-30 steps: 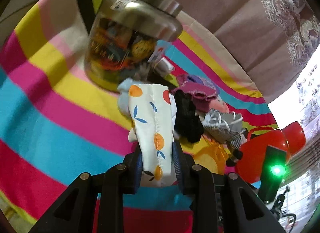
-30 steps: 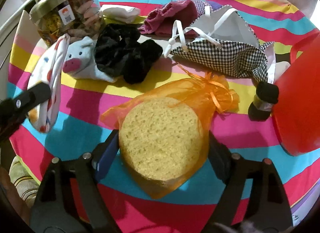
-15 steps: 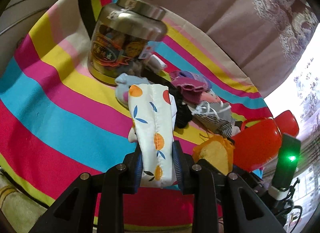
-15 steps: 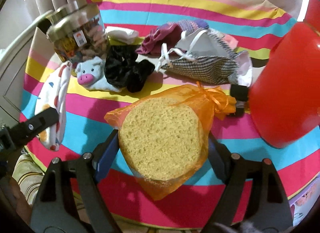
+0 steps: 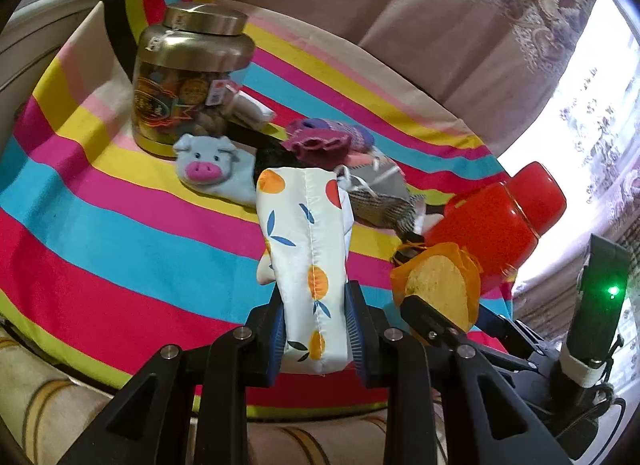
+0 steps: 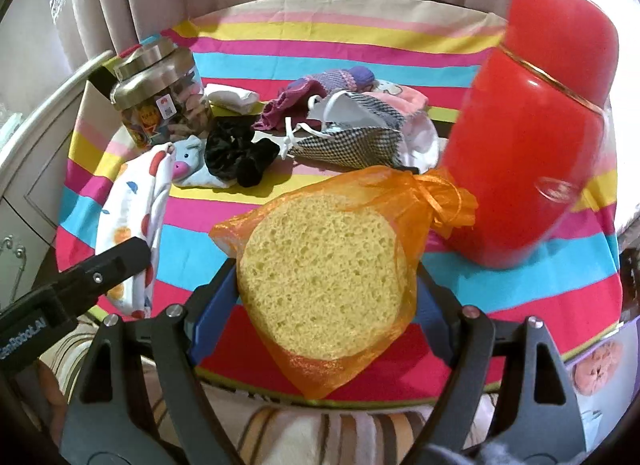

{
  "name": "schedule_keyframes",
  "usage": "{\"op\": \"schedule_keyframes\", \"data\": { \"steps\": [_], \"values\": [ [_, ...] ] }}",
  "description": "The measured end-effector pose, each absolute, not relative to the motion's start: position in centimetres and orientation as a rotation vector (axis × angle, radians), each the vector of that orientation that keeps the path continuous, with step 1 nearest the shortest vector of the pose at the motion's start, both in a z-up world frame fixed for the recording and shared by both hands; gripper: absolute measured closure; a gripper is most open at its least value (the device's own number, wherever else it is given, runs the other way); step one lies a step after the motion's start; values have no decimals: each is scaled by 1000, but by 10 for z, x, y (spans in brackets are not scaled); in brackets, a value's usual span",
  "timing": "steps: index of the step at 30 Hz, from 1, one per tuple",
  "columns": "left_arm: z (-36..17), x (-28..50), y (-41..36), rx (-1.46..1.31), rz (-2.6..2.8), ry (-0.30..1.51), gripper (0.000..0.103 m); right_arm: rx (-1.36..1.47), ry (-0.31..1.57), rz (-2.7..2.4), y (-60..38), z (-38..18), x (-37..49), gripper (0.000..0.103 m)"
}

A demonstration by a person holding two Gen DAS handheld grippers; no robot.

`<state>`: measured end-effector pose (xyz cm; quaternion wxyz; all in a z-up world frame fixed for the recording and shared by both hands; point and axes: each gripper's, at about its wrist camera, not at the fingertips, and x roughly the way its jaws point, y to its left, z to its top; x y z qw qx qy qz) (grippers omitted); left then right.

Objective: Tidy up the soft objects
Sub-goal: 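Carry both items to the white box and open both tools inside it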

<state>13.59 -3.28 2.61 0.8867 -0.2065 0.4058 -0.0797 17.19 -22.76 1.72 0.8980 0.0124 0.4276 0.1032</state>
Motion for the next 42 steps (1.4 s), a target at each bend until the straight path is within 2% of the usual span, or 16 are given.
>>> {"op": "schedule_keyframes", "data": {
  "steps": [10,19,29,38,41,42],
  "values": [
    [37,114,-92,-362,-315,876,74,107,868,146,-298,33,125,19],
    [43,91,-180,-253,-561,941,74,178,870,-63,-420,43,74,19],
    [39,48,-291,2,-898,1038,74,233,870,-322,-536,57,-1,19],
    [28,6,-375,249,-1107,1100,74,268,878,-414,-575,57,-40,19],
    [22,-6,-395,317,-1164,1119,68,280,882,-433,-584,55,-47,19],
    [16,-11,-403,354,-1193,1139,57,283,883,-436,-584,53,-48,19]
  ]
}}
